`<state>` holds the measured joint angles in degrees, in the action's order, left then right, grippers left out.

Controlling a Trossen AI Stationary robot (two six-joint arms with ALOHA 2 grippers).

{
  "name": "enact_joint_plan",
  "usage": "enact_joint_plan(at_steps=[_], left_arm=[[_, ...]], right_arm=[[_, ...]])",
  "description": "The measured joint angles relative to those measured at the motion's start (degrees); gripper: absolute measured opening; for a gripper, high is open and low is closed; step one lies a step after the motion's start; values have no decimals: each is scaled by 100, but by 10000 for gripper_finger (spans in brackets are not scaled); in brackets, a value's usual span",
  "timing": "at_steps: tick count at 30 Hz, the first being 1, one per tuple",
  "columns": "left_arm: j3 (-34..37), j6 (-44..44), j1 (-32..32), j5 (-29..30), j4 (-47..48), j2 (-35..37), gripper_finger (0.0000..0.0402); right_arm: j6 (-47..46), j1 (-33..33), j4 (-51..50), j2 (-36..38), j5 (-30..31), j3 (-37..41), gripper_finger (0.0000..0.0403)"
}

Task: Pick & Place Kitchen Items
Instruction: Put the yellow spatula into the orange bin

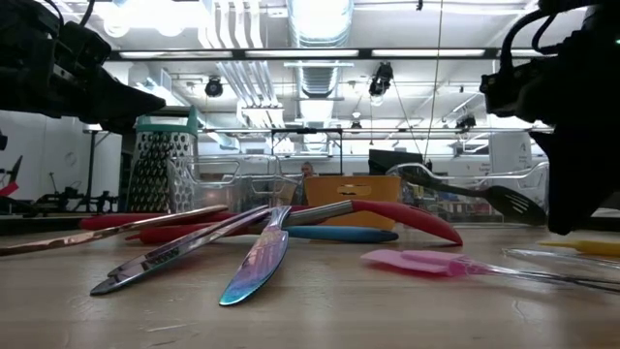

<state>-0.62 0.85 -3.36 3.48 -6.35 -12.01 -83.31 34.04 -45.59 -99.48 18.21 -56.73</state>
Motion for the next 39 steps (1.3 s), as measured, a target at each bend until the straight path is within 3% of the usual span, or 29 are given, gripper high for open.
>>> enact_joint_plan(at_steps=[5, 10, 16, 24, 31, 39], left_arm=[[-1, 0, 0, 0, 0, 0, 5], [-1, 0, 0, 0, 0, 0, 5], [0, 0, 0, 0, 0, 0, 5], [0, 0, 2, -2, 2, 0, 5], [0, 0, 1, -1, 11, -7, 5], [-2, 0, 0, -1, 7, -7, 5]], right_arm=[[113, -47, 428, 0, -1, 198, 239], [109, -74, 743, 14, -5, 486, 239], [103, -66, 851, 37, 19, 722, 180], [184, -68, 1113, 39, -62, 861, 25], [353, -66, 841, 37, 106, 630, 9], [426, -68, -403, 22, 337, -61, 7]])
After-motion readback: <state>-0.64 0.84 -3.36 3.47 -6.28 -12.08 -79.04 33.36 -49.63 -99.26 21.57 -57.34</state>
